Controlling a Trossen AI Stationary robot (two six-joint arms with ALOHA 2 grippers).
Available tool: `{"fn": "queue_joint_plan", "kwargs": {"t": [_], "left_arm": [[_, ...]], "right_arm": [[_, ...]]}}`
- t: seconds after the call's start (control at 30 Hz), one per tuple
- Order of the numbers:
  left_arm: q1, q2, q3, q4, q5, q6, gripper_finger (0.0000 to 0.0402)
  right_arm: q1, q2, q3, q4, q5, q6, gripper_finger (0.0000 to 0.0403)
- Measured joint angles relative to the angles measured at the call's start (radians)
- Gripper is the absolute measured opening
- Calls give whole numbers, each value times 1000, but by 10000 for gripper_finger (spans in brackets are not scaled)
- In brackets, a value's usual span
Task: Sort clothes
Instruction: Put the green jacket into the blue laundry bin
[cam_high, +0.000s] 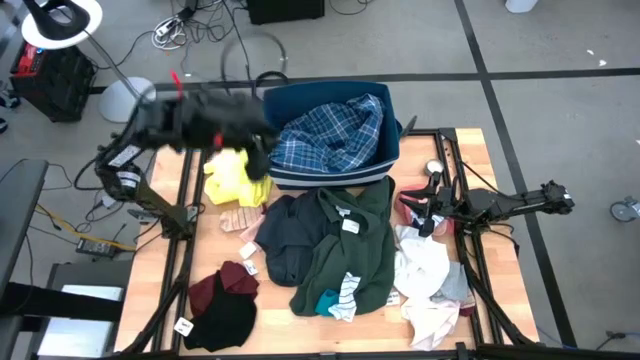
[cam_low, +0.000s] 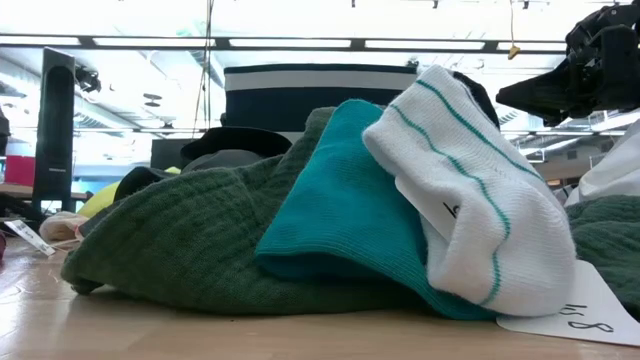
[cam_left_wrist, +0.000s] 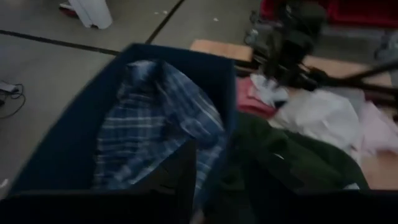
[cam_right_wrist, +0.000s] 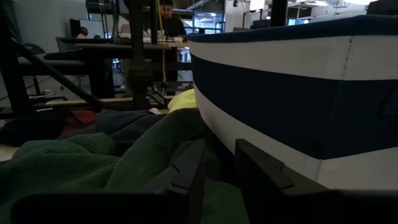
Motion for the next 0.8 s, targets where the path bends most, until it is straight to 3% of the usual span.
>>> {"fn": "queue_joint_plan", "kwargs": {"t": [0.17,0.43,0.53,0.8], "left_arm": [[-199,-58,-208,83,-169,-78,129],[-376,-206,-710,432,-327,-163,129],[-398,-282,-889,559,-338,-195,129],[-402,-540,-1307,803,-294,-263,123]], "right_arm": [[0,0,0,0,0,0,91],[0,0,0,0,0,0,91],[0,0,0,0,0,8,91],[0,2,8,-12,-42,260,91]]}}
